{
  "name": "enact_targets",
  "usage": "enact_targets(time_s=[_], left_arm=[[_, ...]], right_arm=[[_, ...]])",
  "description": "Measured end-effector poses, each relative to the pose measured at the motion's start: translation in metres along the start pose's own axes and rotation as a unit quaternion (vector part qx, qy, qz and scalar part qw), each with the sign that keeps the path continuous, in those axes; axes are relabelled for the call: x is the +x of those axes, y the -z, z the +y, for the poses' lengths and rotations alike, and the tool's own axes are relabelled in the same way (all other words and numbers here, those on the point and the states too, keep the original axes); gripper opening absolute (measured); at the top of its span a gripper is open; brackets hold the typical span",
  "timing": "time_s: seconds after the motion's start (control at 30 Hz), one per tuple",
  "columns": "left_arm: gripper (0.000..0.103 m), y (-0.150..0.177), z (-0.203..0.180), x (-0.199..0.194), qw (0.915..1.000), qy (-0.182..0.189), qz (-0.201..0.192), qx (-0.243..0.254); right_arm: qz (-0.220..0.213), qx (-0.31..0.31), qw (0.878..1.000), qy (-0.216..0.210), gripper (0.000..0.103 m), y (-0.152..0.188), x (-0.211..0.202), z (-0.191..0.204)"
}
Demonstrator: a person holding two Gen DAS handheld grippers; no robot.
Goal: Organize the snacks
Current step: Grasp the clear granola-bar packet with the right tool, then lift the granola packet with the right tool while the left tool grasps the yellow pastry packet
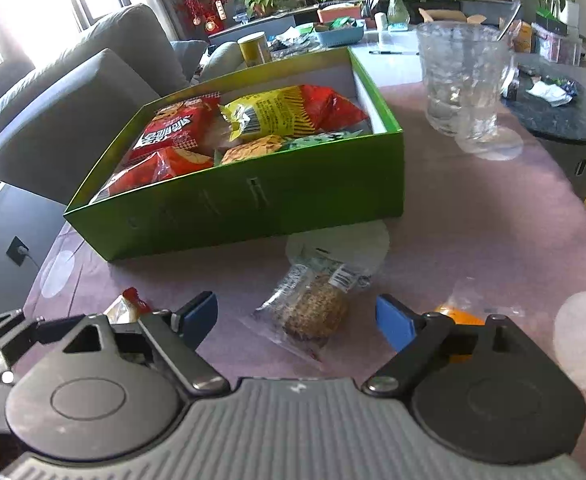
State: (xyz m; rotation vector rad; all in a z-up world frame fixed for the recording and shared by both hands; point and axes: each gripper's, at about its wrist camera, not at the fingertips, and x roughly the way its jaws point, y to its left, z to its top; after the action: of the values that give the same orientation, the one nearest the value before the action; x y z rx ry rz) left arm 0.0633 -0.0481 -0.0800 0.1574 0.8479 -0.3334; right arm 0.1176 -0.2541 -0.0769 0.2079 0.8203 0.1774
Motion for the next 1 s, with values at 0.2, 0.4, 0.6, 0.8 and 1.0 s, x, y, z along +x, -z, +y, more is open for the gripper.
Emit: enact_targets(time_s=[0.2, 0.4, 0.6, 0.8, 1.0], left_arm=[[0.081, 0.005, -0.007, -0.01, 0.9989, 0.047, 0.006, -0.003], [0.081, 0.007, -0.015, -0.018, 0.9968, 0.08, 0.012, 0.001], [0.081, 0.0, -0.009, -0.012, 0.999, 0.034, 0.014, -0.023], [0.08, -0.008, -0.01, 0.0, 0.9993, 0.007, 0.02, -0.031], [0.064, -0.006, -0.015, 0.002, 0.9999, -0.011, 0.007, -0.01]], right_arm=[[-0.001, -0.024, 1.0, 0.003, 0.079, -0.006, 0.014, 0.015], [-0.003, -0.038, 0.999, -0.021, 0.079, -0.007, 0.018, 0.018], [-0.016, -0.026, 0.999, -0.042, 0.079, -0.005, 0.005, 0.008], [-0.022, -0.018, 0.999, -0.03, 0.079, -0.004, 0.0, 0.003], [-0.015, -0.029, 0.999, 0.006, 0.079, -0.001, 0.007, 0.008]])
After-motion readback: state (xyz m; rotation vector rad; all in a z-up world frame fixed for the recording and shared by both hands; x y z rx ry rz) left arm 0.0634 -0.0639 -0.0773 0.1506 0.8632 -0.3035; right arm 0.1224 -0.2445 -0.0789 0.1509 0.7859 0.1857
